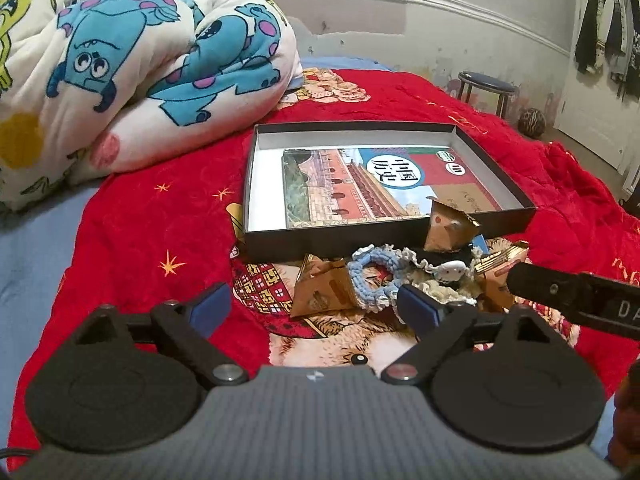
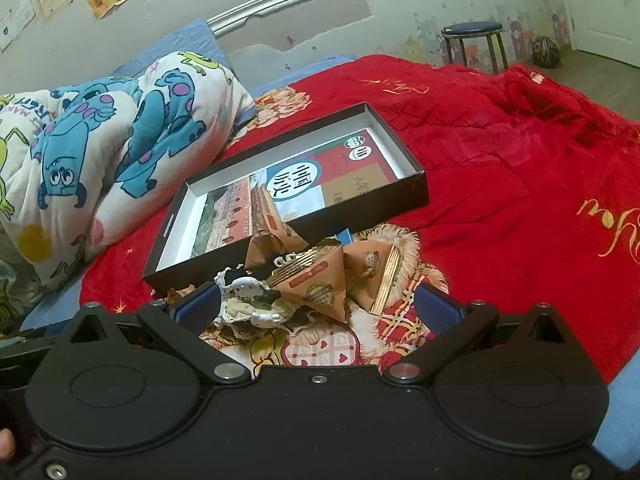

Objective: Organize objects
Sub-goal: 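Move both tools toward the pile of brown paper triangle packets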

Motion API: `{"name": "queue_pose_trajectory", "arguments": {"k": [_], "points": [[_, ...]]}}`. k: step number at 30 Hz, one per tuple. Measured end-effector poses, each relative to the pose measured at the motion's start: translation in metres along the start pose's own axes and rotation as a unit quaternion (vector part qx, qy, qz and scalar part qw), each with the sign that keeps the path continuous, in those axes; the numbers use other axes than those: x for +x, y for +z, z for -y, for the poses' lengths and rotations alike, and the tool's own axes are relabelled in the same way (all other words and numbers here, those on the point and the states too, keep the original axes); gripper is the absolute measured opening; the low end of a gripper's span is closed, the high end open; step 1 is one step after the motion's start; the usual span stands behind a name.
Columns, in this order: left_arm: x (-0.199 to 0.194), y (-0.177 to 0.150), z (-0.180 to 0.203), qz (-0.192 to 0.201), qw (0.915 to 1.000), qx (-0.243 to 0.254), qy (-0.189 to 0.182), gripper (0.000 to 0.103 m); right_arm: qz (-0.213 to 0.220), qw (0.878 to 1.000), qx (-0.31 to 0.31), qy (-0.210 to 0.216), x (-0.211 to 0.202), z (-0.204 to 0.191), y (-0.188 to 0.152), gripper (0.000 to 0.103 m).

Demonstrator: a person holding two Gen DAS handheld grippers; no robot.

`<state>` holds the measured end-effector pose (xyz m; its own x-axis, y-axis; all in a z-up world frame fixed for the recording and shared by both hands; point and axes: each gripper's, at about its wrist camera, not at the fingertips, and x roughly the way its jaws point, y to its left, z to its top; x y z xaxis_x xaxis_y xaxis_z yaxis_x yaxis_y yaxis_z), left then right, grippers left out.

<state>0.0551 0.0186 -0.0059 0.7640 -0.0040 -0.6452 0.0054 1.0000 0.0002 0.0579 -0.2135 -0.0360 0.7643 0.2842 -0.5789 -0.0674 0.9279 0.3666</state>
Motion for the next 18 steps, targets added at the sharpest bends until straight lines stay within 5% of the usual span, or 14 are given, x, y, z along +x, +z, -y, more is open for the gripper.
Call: {"name": "queue_pose_trajectory", "arguments": {"k": [18], "points": [[0.0032, -0.0005, -0.0032, -0.006, 0.9999, -0.014, 0.001, 0.094, 0.008, 1.000, 0.002, -0.003, -0.0018, -0.0001, -0.0008, 0.103]]}}
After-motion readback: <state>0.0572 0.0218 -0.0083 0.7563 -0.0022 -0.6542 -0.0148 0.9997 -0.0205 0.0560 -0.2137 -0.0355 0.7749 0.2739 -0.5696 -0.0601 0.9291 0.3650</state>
